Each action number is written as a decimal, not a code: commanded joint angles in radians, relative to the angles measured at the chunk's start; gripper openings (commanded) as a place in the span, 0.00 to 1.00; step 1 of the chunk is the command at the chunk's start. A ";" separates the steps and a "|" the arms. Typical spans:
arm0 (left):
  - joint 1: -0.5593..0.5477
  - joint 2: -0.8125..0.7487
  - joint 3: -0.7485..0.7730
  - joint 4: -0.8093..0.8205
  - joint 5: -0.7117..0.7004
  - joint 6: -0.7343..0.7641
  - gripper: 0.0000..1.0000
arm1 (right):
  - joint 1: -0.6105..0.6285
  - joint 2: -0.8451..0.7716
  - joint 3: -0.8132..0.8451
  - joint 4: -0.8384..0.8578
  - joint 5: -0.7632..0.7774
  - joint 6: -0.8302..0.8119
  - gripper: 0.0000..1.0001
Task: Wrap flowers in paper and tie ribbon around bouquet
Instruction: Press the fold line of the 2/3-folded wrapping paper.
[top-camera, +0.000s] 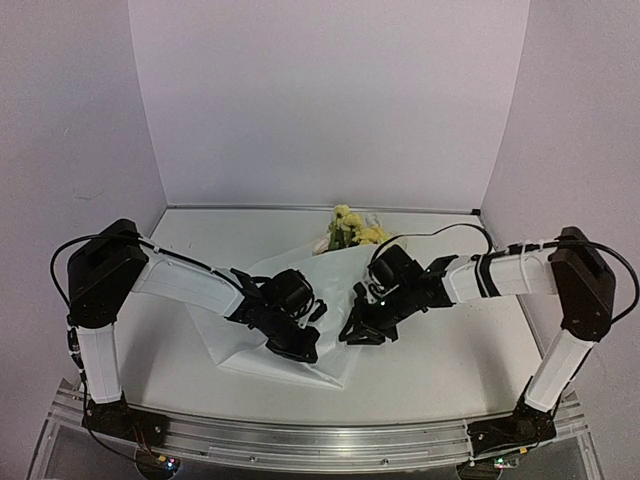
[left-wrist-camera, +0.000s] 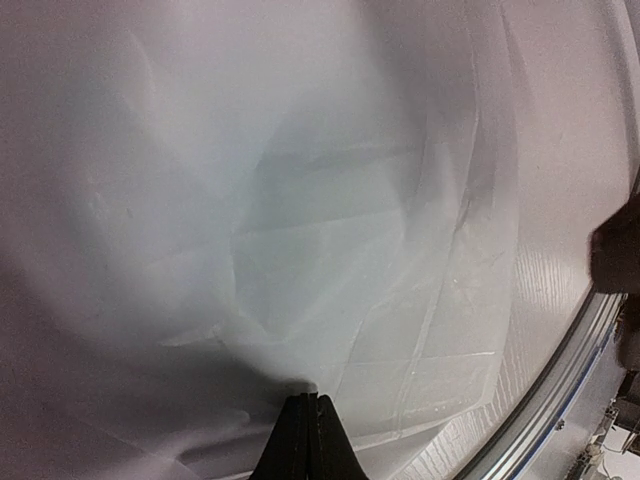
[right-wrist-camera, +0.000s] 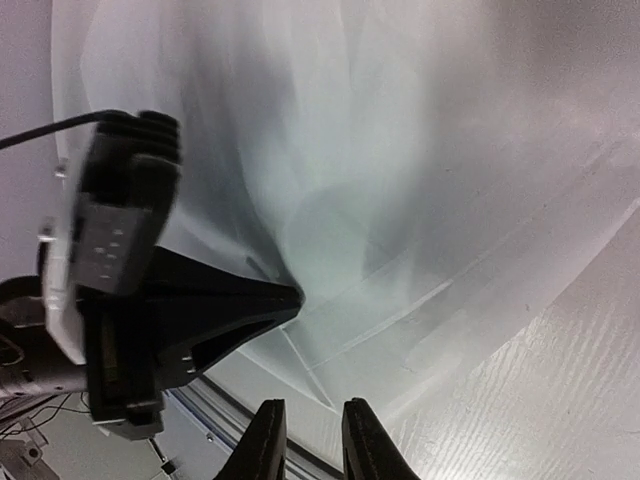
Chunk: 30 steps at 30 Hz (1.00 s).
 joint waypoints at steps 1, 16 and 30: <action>-0.001 0.005 -0.006 -0.028 -0.029 0.006 0.01 | 0.002 0.081 -0.075 0.224 -0.020 0.135 0.18; -0.001 0.011 -0.016 -0.035 -0.034 0.011 0.00 | -0.060 0.112 -0.129 0.296 0.009 0.133 0.19; -0.001 0.017 -0.009 -0.045 -0.035 0.023 0.00 | -0.221 0.203 0.039 0.257 0.031 0.149 0.19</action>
